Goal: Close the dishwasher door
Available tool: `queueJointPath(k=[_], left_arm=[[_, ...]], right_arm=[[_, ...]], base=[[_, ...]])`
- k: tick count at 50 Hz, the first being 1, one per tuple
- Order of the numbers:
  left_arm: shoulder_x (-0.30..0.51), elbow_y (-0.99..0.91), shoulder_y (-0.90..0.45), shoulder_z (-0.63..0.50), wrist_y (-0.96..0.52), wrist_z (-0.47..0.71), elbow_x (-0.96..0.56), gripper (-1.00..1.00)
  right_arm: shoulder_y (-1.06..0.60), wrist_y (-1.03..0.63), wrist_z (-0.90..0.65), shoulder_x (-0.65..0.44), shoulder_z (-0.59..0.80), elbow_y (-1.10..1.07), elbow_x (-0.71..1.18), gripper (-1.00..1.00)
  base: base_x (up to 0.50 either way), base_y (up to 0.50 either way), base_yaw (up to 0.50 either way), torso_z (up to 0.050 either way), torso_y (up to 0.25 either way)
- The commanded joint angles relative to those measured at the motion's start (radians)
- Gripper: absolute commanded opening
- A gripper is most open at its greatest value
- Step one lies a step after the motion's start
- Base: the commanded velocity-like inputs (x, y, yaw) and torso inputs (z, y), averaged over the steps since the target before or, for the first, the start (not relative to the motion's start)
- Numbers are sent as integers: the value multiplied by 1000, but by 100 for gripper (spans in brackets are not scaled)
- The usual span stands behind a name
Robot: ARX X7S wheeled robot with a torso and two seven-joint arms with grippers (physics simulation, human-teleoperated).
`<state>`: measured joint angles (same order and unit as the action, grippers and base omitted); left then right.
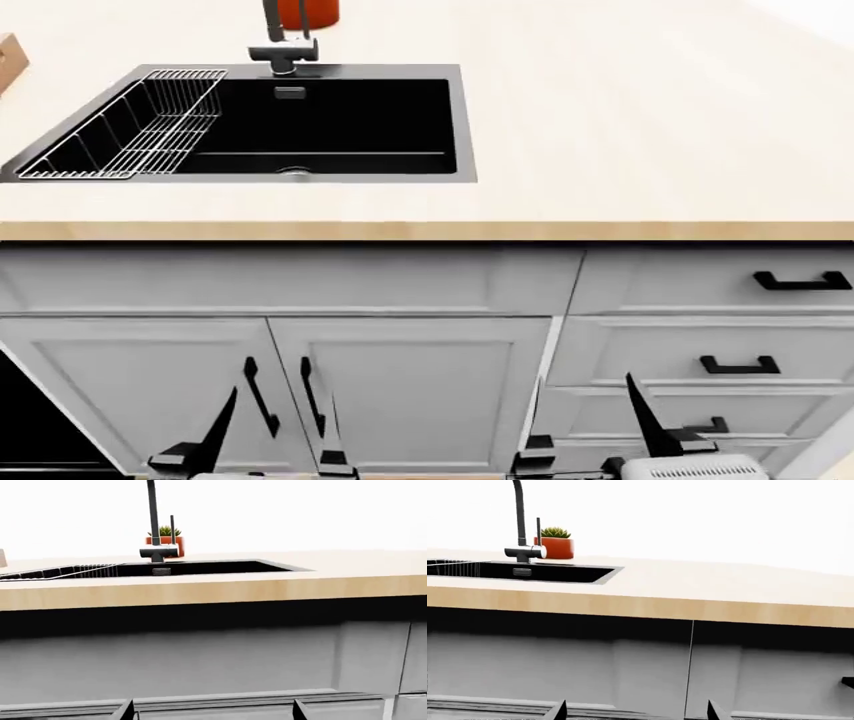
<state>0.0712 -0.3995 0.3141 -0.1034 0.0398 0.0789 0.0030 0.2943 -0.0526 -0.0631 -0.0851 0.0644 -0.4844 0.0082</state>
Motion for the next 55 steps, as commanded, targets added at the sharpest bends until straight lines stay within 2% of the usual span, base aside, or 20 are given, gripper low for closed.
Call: queueJointPath(k=[1,23,55], left_arm=[[22,-24,27,-25,6,29,12,100],[43,6,26,-78,4,52,-5,100],[77,63,-2,-86,15,77,-70,100]], right_arm=[[26,0,-27,-16,23,-43,-11,100],[40,40,-62,-52,35,8,-6,100],[24,47,-109,-71,82,44,-24,100]], base=[[0,0,0,-50,0],[0,0,0,-50,0],[0,0,0,-50,0]])
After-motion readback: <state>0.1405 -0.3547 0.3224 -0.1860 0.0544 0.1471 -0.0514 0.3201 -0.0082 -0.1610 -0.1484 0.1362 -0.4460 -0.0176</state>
